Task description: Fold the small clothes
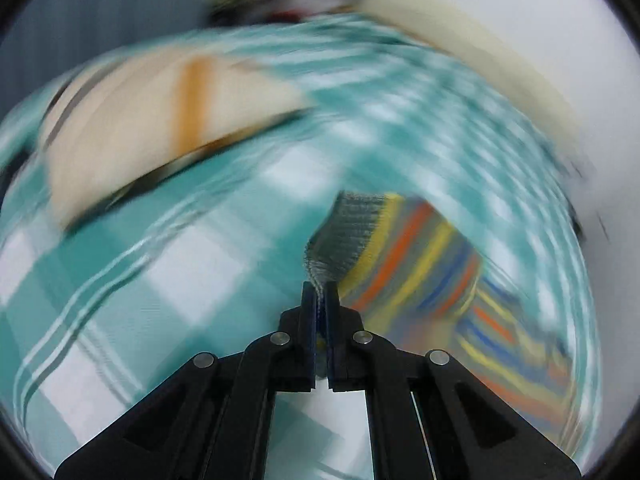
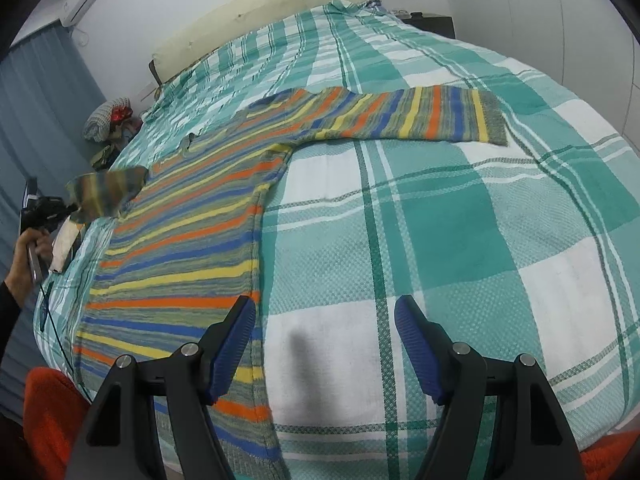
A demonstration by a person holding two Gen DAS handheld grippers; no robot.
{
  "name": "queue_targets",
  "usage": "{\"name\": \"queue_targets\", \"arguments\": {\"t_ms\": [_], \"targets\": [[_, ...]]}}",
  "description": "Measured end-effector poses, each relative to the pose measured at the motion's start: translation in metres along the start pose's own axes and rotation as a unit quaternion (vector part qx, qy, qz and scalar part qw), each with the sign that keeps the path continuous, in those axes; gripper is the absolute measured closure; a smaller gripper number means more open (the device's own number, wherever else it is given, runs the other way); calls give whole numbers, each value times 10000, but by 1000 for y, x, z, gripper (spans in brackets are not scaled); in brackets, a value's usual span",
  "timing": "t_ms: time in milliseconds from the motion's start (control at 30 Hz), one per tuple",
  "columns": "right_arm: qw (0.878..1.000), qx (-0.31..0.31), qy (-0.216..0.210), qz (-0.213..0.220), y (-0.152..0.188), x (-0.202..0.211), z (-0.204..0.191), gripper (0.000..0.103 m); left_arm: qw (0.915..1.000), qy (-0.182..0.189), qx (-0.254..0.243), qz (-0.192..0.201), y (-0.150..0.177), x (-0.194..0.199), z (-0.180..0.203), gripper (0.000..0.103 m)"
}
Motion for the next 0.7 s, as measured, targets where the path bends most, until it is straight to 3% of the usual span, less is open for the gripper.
{"name": "queue_targets", "arguments": {"t_ms": [167,467,700], "targets": [[9999,50,-6,-164,4,-12,-3,31,9971,-73,440,-615,8,-34,-35,102],[9997,65,47,-216,4,-19,-3,31,9972,-205,192,-686,31,-39,-49,103],[9997,94,80,-193,3,-20,-4,31,9933,-703,-122,-913,50,-45,-56,103]]}}
Point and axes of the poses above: each gripper's, at about its wrist camera, not at the fingertips, and x roughly against the way its jaws point, z to its right, y to its underside, the point moved 2 cm from there along -x, roughly the way its jaws point, and after that the axes turned 9 degrees about -x, right-handed, at the moved point
